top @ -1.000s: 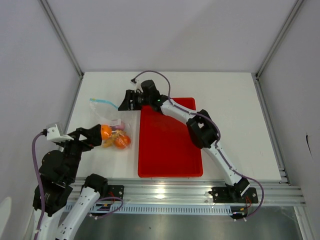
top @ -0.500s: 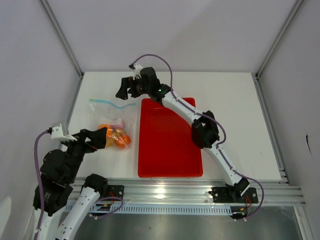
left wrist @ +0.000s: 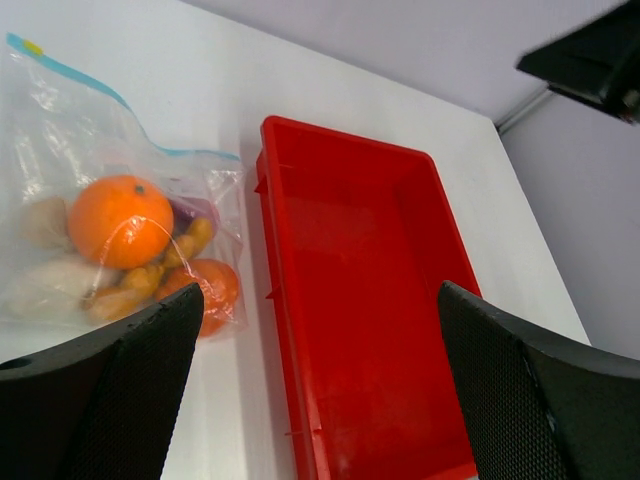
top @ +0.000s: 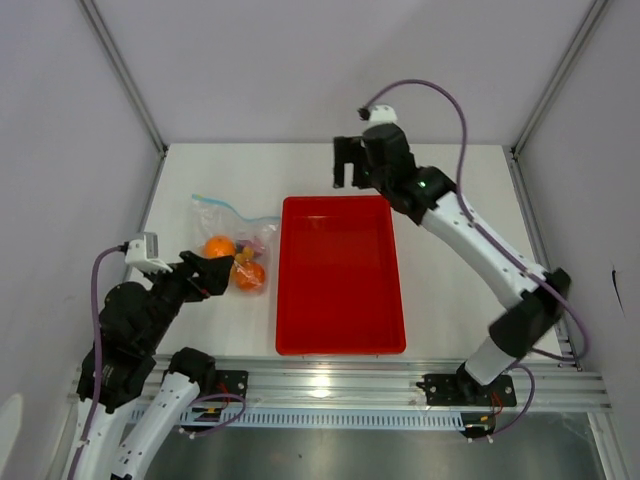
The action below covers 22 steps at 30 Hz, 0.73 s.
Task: Place the food in the zip-top bag and seal the zipper
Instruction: Reset both arms
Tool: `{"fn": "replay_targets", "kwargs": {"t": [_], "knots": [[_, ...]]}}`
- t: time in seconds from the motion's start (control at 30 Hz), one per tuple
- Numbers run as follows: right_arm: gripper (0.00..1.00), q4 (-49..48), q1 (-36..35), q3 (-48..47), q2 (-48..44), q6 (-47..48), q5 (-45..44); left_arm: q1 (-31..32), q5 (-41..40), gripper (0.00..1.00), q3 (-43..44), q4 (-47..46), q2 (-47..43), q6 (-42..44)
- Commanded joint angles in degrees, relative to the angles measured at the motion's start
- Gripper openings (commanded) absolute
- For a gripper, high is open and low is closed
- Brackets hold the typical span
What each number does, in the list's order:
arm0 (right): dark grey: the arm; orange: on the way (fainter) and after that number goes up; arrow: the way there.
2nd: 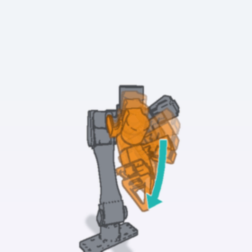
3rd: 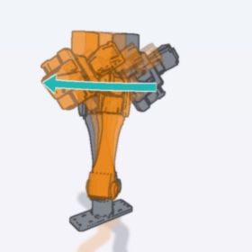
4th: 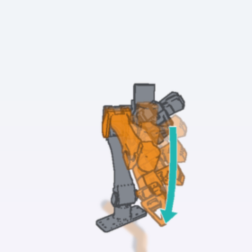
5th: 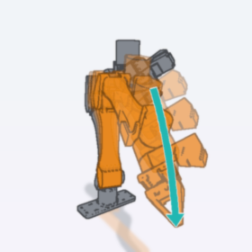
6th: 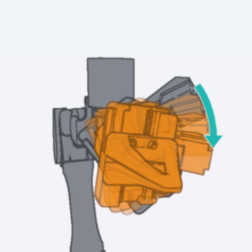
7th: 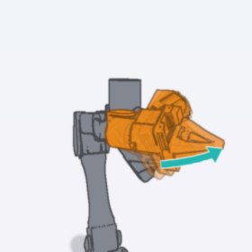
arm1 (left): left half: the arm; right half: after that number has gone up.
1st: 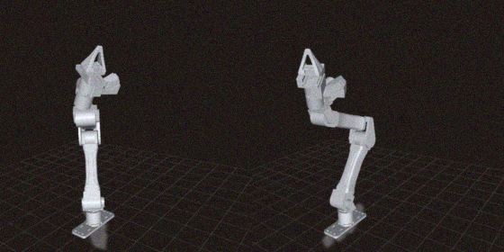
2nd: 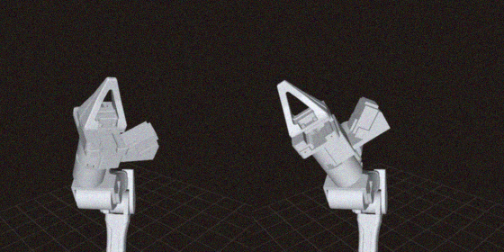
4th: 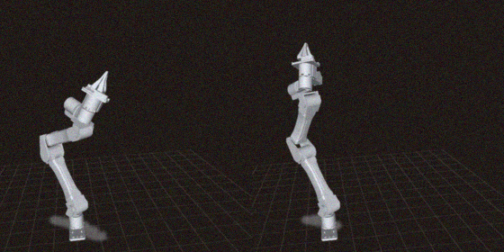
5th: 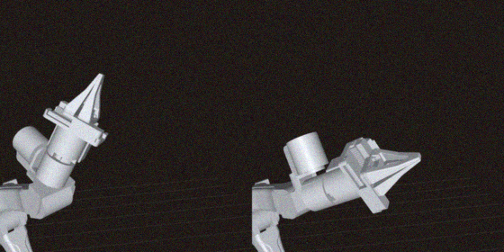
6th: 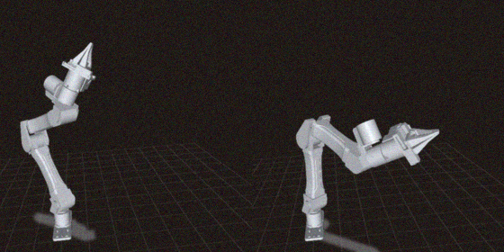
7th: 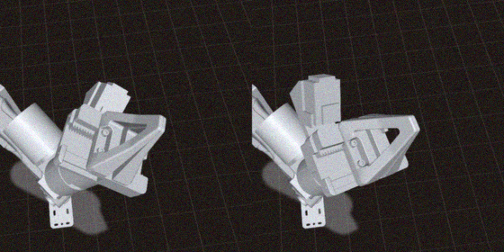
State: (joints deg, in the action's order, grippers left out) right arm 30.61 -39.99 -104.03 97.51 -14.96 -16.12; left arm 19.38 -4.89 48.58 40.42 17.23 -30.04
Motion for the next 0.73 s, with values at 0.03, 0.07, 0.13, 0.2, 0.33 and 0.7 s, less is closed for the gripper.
{"fn": "replay_targets", "kwargs": {"t": [0.03,0.07,0.13,0.2,0.33,0.7], "knots": [[0.99,6.92,1.75,23.39,-16.62,-7.07,-7.09,0.22,6.10,0.99,-2.87,-4.30,1.05,-3.35],[0.99,7.27,2.19,27.35,-19.87,-8.75,-7.00,0.22,6.99,1.00,-3.66,-4.74,1.22,-3.70],[0.99,7.10,2.11,38.30,-29.19,-11.66,-4.38,0.22,8.92,0.99,-5.41,-6.23,2.01,-4.41],[0.99,8.14,1.85,43.71,-34.82,-15.96,-2.61,0.22,10.33,0.99,-6.73,-7.63,2.54,-5.63],[0.99,9.64,0.53,54.43,-50.36,-20.63,-1.99,0.22,13.49,0.99,-10.07,-10.44,3.42,-7.66],[0.99,-1.85,0.09,73.43,-83.43,-26.96,12.48,0.22,30.77,0.99,-22.64,-25.99,-4.11,-16.09]]}}
